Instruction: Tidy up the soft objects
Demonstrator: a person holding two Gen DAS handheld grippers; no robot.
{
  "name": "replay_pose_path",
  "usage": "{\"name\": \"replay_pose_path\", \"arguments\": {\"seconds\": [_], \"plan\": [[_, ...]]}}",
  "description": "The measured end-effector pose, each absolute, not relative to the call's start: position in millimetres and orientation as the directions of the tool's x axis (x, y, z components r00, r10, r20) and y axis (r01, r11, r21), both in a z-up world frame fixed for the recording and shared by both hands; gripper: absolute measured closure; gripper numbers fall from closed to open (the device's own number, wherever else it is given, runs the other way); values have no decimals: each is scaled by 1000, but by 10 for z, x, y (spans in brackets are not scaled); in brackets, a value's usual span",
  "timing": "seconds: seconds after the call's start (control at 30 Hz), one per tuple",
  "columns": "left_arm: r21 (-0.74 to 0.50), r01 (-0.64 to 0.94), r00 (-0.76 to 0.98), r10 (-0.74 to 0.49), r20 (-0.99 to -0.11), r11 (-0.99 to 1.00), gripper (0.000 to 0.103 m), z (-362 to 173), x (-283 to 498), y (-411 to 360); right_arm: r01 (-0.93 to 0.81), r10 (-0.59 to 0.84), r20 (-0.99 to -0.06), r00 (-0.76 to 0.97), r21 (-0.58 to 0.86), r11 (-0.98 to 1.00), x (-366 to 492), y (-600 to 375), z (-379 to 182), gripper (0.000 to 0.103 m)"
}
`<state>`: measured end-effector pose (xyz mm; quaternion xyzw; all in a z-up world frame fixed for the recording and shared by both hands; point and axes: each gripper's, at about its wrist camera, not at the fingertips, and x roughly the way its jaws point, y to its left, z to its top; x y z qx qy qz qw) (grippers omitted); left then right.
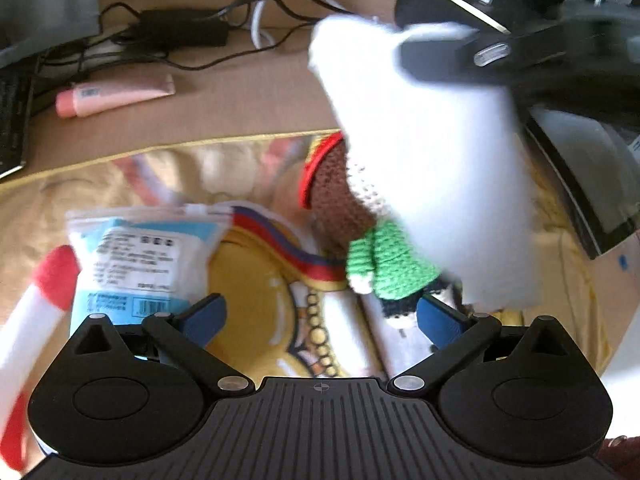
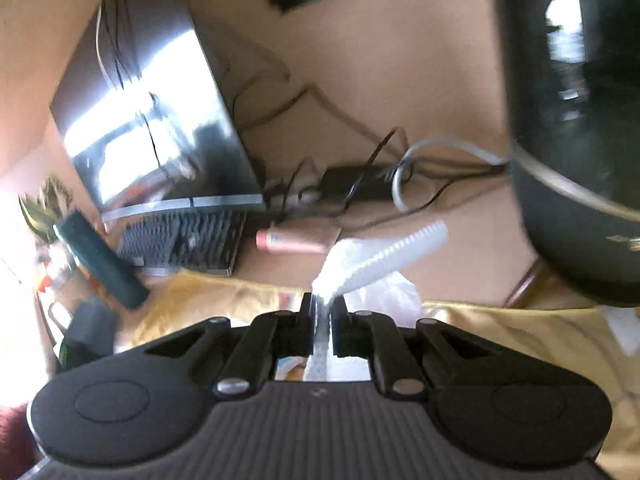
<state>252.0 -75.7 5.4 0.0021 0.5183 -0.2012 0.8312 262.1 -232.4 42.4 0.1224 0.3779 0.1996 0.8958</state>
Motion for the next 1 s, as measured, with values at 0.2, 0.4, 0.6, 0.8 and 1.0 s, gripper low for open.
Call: {"name": "replay_pose_path", "arguments": {"seconds": [0.2,0.4,0.6,0.8,1.0], "plan": [[-189,332,383,-315,-868,924,0,68,2502,-732,-199,375,-701,607,322,925,2651,-2346,150,94],[-282,368,366,-417,-832,886,0,32,2575,-801,-40,263,-742,617,304,952,2544,-2870,30,94],[-389,415,326,-534,-780,822,0,-95,2724,-957,79,202,-761,617,315,946,2305,-3317,-157,94],[-386,479,333,-570,-751,788,0,-24,2736,-1260,108,201,-719,665,359,927,2053,-3576,-84,94],[-324,633,349,-633,-691,703,0,120,2559,-1607,54,225,-640,735,386,921,2030,-3678,241,94]]}}
